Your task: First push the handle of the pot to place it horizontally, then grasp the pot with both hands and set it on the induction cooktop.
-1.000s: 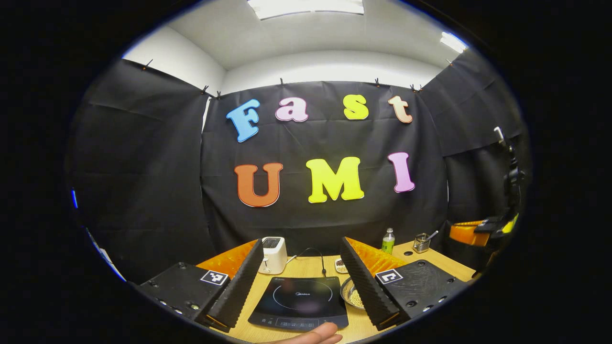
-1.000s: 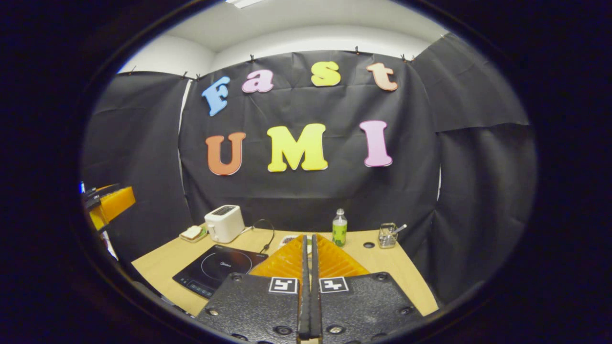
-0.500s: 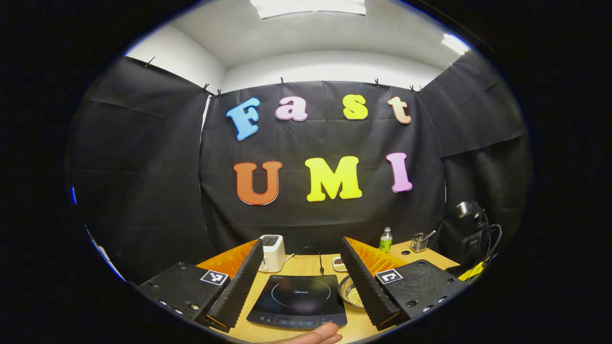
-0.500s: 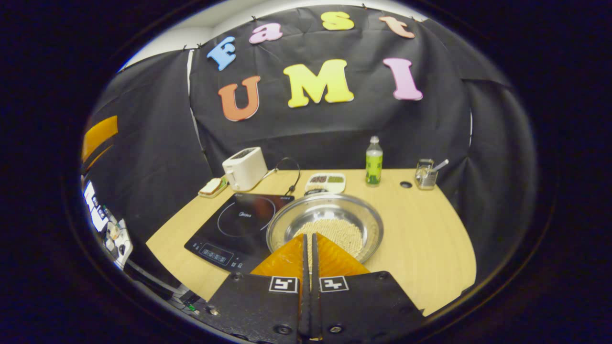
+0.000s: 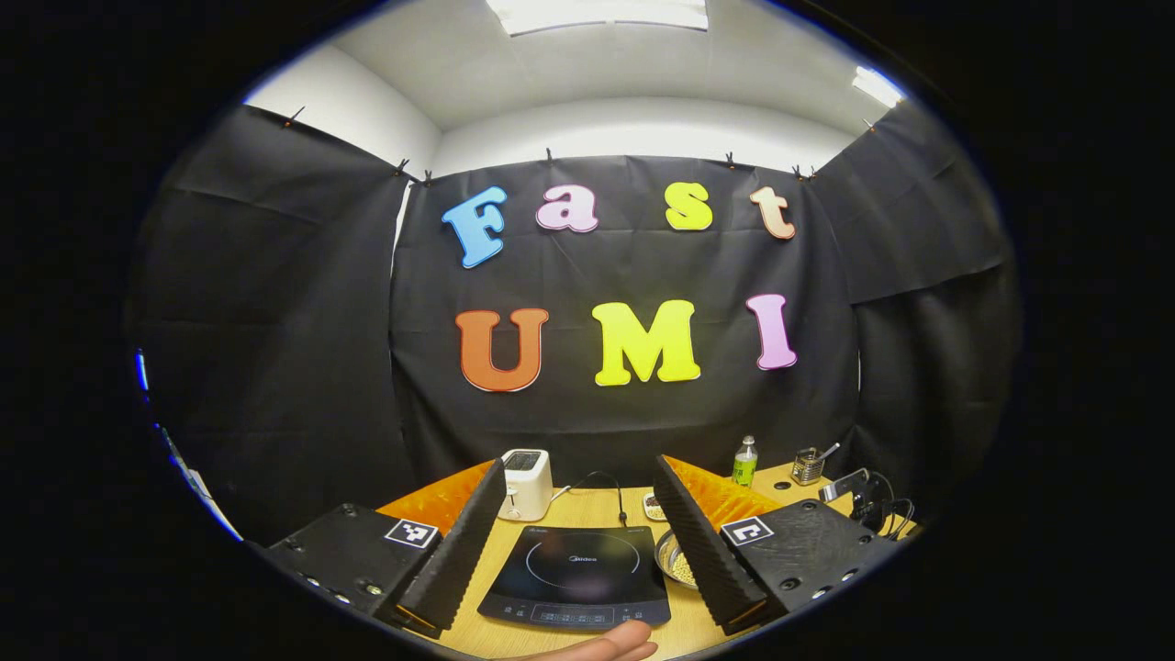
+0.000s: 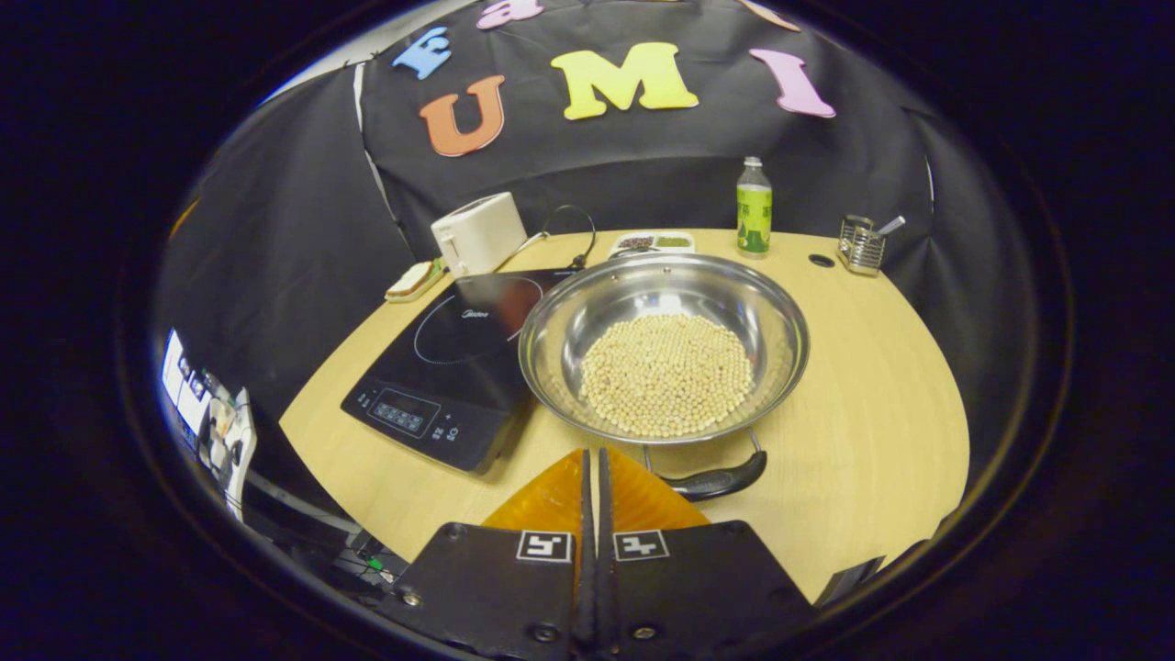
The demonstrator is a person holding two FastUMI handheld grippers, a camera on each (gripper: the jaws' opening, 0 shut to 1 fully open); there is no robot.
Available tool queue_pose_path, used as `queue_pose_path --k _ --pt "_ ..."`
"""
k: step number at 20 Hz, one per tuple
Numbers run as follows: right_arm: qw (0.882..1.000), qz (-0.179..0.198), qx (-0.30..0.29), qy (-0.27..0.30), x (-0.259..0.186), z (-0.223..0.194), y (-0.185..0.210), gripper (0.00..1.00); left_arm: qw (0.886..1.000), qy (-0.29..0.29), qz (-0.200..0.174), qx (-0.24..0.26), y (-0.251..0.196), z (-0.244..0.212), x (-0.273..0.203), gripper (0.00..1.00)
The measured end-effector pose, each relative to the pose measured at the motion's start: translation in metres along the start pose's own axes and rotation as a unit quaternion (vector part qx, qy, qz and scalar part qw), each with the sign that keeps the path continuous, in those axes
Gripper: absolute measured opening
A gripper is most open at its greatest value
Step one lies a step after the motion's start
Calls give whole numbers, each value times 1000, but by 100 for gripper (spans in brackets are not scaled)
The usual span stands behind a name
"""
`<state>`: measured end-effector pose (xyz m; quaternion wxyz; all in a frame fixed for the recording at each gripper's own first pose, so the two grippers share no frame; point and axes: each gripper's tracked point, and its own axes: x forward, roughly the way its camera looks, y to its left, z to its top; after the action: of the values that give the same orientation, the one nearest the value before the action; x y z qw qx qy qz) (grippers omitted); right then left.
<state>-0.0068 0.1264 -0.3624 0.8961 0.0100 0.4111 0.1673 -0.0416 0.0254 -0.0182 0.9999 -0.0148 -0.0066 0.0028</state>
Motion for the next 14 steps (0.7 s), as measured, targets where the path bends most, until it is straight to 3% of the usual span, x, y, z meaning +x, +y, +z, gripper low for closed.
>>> queue_pose_path --k 4,6,14 --pt "1000 -4 23 7 9 -6 -9 0 1000 1 -2 1 2 -3 1 96" --pt "999 -14 33 7 12 -5 -18 4 1000 4 -1 -2 4 -4 0 96" --pt "1000 -11 11 16 12 -4 -25 0 1000 3 -5 -3 4 -5 -1 96"
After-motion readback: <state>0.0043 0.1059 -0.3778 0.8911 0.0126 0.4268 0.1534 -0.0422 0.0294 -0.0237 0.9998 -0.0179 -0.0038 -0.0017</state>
